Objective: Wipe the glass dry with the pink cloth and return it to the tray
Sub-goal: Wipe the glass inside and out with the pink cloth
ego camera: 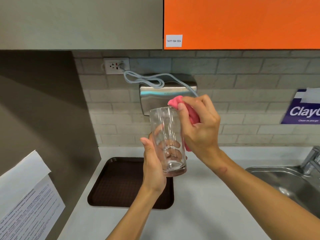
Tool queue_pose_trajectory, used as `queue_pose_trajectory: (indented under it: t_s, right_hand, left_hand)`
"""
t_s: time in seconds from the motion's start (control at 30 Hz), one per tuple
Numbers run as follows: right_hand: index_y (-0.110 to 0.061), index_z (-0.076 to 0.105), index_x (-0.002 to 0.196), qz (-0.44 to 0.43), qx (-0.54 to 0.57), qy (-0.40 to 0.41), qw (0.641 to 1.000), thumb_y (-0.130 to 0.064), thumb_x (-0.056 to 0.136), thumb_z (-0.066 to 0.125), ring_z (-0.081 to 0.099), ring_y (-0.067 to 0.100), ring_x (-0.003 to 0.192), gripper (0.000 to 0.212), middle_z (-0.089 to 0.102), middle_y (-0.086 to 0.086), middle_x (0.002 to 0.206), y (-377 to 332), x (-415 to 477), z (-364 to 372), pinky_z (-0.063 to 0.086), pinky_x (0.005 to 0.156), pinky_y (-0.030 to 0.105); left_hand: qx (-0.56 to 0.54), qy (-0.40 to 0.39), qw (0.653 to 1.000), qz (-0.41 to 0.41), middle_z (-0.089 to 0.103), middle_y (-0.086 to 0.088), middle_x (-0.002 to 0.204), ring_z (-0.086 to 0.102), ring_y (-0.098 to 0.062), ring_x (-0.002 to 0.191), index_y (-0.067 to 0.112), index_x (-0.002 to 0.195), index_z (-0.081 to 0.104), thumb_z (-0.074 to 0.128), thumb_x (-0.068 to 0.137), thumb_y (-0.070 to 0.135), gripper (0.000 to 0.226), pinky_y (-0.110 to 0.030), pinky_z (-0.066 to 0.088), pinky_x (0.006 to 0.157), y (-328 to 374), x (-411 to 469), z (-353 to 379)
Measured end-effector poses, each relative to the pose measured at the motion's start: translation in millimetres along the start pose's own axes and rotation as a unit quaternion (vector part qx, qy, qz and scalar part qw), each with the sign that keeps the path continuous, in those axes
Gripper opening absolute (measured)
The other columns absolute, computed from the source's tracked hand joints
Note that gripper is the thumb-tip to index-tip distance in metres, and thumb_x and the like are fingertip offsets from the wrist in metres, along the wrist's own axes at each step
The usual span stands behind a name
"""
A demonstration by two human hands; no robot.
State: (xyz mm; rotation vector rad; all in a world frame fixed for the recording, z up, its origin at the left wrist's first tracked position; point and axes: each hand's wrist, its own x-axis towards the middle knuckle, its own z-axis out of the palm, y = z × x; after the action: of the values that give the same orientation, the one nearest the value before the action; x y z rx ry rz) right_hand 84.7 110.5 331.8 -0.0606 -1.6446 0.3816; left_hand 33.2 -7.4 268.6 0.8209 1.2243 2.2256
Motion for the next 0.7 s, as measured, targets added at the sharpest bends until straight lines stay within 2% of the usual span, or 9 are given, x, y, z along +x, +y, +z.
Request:
queue_pose_trajectory:
  t_s: [0.1, 0.2, 0.27, 0.37, 0.4, 0.47, 0.57, 0.63, 0.7]
  right_hand:
    - [0.0, 0.076, 0.108, -0.027, 0.005, -0.018, 0.999, -0.008, 0.099, 0.07, 0.054, 0.011, 0.078, 0.013, 0.064, 0.014, 0.088, -3, -10, 1, 0.046, 0.069, 0.015]
    - [-0.004, 0.077, 0.109, -0.011, 0.019, -0.039, 0.999, -0.004, 0.099, 0.069, 0.056, 0.006, 0.08, 0.012, 0.066, 0.01, 0.093, -2, -10, -1, 0.044, 0.072, 0.009]
    - [-0.013, 0.076, 0.11, 0.042, 0.038, -0.036, 0.998, -0.003, 0.102, 0.067, 0.06, -0.001, 0.089, 0.017, 0.068, -0.001, 0.098, -2, -1, -3, 0.045, 0.08, 0.008]
    - [-0.024, 0.072, 0.108, 0.052, 0.043, -0.032, 0.997, -0.002, 0.103, 0.064, 0.062, 0.005, 0.092, 0.024, 0.067, -0.012, 0.099, -4, 7, -8, 0.047, 0.083, 0.011]
    - [-0.021, 0.074, 0.105, 0.036, 0.038, -0.035, 0.998, -0.001, 0.102, 0.065, 0.06, 0.003, 0.091, 0.022, 0.069, -0.007, 0.098, -5, 7, -10, 0.046, 0.082, 0.011]
    - [-0.01, 0.08, 0.103, -0.001, 0.031, -0.053, 0.998, -0.002, 0.1, 0.068, 0.055, -0.001, 0.089, 0.015, 0.072, 0.005, 0.095, -8, 9, -11, 0.044, 0.08, 0.01]
    - [-0.004, 0.081, 0.106, -0.051, 0.023, -0.079, 0.995, -0.006, 0.096, 0.073, 0.053, 0.003, 0.085, 0.013, 0.067, 0.009, 0.091, -14, 12, -9, 0.046, 0.078, 0.012]
    - [-0.001, 0.08, 0.105, -0.063, 0.019, -0.089, 0.994, -0.007, 0.095, 0.074, 0.054, 0.006, 0.084, 0.014, 0.064, 0.01, 0.09, -14, 15, -11, 0.046, 0.078, 0.011]
    - [0.0, 0.079, 0.103, -0.052, 0.012, -0.085, 0.995, -0.004, 0.094, 0.075, 0.054, 0.004, 0.081, 0.01, 0.063, 0.007, 0.089, -8, 19, -17, 0.044, 0.079, 0.01]
  left_hand:
    - [-0.003, 0.004, 1.0, -0.004, 0.076, -0.013, 0.132, 0.076, -0.036, 0.117, 0.027, 0.151, 0.055, 0.044, 0.07, 0.097, 0.108, -0.046, 0.067, 0.086, 2, 0, 2]
    - [-0.008, 0.012, 1.0, -0.008, 0.071, -0.02, 0.137, 0.072, -0.044, 0.121, 0.028, 0.151, 0.055, 0.053, 0.068, 0.098, 0.109, -0.05, 0.066, 0.087, 0, 1, 1]
    - [0.025, 0.004, 1.0, 0.01, 0.074, -0.019, 0.13, 0.075, -0.043, 0.112, 0.031, 0.151, 0.053, 0.067, 0.067, 0.094, 0.106, -0.057, 0.065, 0.087, -3, 2, -1]
    - [0.087, -0.009, 0.995, 0.054, 0.079, -0.015, 0.11, 0.078, -0.038, 0.093, 0.039, 0.146, 0.054, 0.076, 0.073, 0.083, 0.088, -0.064, 0.062, 0.089, -6, 5, -5]
    - [0.097, -0.009, 0.993, 0.063, 0.079, -0.015, 0.106, 0.078, -0.036, 0.09, 0.042, 0.143, 0.055, 0.077, 0.075, 0.079, 0.08, -0.063, 0.062, 0.089, -7, 6, -5]
    - [0.115, -0.007, 0.99, 0.079, 0.08, -0.007, 0.107, 0.079, -0.025, 0.088, 0.046, 0.14, 0.056, 0.076, 0.083, 0.066, 0.063, -0.049, 0.066, 0.084, -7, 8, -5]
    - [0.128, -0.007, 0.988, 0.091, 0.08, 0.009, 0.112, 0.08, -0.012, 0.09, 0.042, 0.141, 0.052, 0.073, 0.086, 0.053, 0.06, -0.031, 0.066, 0.078, -8, 8, -3]
    - [0.12, 0.004, 0.988, 0.099, 0.081, 0.007, 0.11, 0.079, -0.012, 0.086, 0.036, 0.145, 0.052, 0.075, 0.085, 0.052, 0.066, -0.028, 0.065, 0.075, -8, 7, -4]
    - [0.115, 0.015, 0.988, 0.106, 0.08, 0.005, 0.111, 0.08, -0.014, 0.087, 0.033, 0.147, 0.052, 0.076, 0.084, 0.053, 0.07, -0.032, 0.066, 0.077, -5, 8, -7]
